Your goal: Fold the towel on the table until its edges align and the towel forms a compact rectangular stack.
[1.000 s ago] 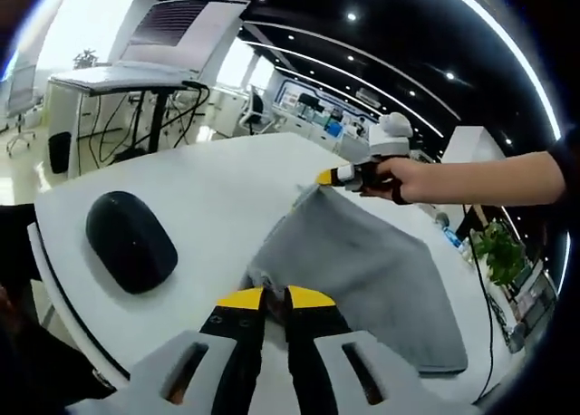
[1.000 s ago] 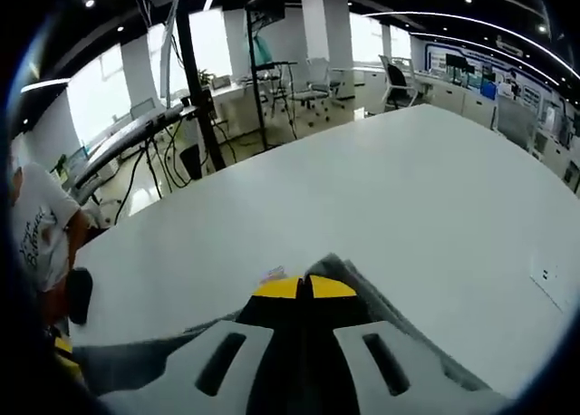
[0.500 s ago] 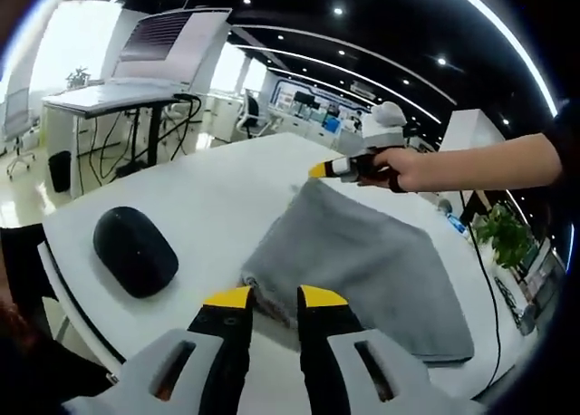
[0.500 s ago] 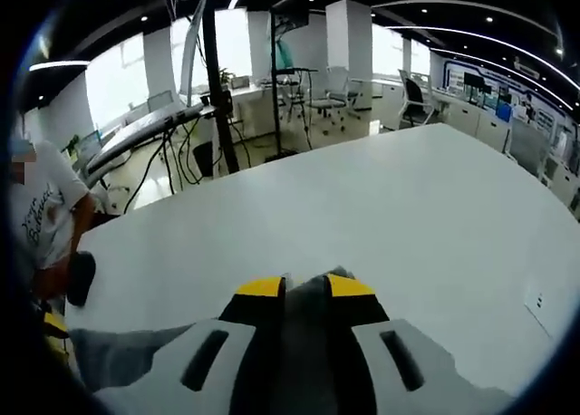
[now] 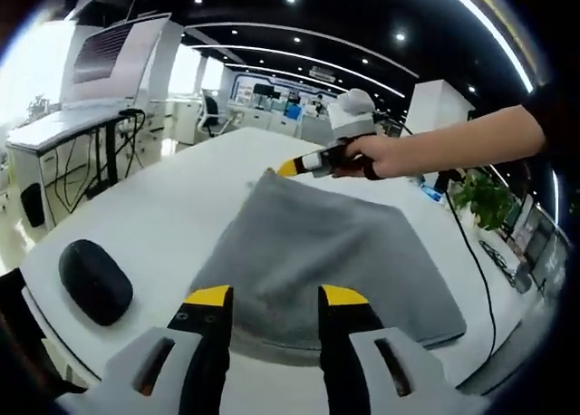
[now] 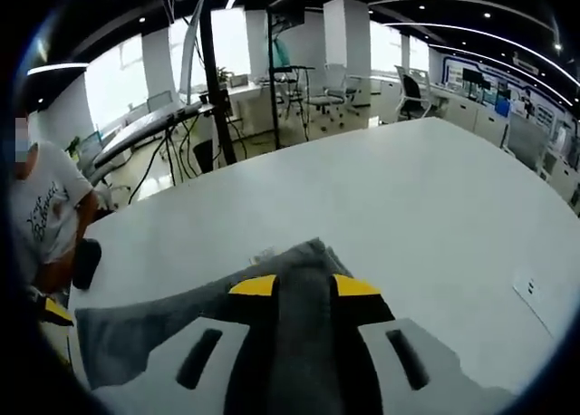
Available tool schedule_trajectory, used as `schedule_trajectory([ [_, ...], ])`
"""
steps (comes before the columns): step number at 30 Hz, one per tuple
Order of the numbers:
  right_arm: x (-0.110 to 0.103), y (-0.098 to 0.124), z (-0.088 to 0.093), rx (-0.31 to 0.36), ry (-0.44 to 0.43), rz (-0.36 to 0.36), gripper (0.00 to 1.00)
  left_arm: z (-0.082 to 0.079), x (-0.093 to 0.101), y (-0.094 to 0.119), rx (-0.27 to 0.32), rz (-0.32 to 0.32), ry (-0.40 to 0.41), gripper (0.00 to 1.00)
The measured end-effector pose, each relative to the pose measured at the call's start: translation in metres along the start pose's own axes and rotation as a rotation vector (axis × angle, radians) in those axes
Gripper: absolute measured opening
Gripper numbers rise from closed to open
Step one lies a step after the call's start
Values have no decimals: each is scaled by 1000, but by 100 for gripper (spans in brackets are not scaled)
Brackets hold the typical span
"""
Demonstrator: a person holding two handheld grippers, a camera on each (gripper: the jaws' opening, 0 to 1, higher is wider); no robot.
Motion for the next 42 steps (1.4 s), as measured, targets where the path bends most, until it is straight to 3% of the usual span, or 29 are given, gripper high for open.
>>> schedule_trajectory([
  [14, 8, 38, 14, 1, -14, -14, 31, 5, 51, 3, -46, 138, -114, 59],
  [26, 27, 86, 24, 11, -42, 21, 34, 0, 103, 3, -66, 277, -232, 61],
  [35, 32, 120, 52, 1, -94, 37, 40, 3, 137, 8, -92, 354, -281, 63],
  [42, 51, 147, 64, -13, -107, 72, 42, 7, 160, 12, -113, 418, -329, 63],
])
Point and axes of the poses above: the point that each gripper's makers call its tool centre point, and the gripper's own axes: y roughly backward along the fingers, x roughly to its right, z roughly out of its underside, the point moved 5 cm from there along y, roughly backward along the fingers, and after that the axes turned 13 degrees about -z, right-handed, at the moved point
